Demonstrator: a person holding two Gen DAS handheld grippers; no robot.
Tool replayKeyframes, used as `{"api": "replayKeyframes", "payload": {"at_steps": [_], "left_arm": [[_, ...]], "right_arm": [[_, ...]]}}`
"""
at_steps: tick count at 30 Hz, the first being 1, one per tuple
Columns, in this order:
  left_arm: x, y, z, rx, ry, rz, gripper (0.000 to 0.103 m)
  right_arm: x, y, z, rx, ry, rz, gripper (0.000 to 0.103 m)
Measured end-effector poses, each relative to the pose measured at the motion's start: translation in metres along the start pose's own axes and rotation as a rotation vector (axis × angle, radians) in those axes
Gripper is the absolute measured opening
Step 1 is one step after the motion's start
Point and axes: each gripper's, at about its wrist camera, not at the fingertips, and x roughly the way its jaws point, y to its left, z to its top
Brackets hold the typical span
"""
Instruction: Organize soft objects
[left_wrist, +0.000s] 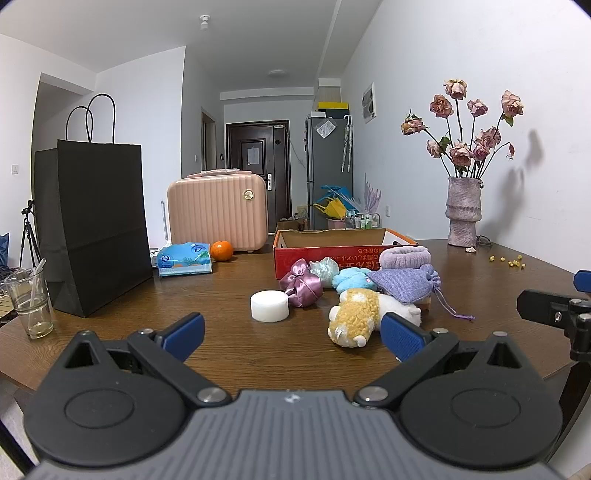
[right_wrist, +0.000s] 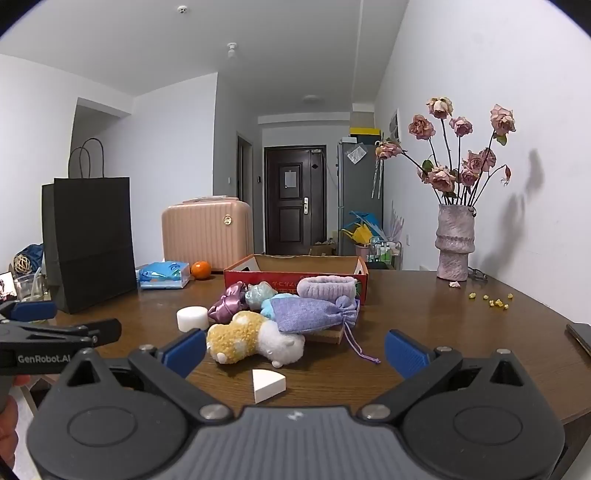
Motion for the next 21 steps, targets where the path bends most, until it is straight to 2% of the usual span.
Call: {"api": "replayKeyframes", "payload": {"at_steps": [21], "left_arm": [[0.0003,-0.0025,-0.0002,0.001,-0.003,0.001,0.103]], "right_arm": [[-0.0001,0.0002,-0.0008,0.000,0.002,0.000,0.103]]}}
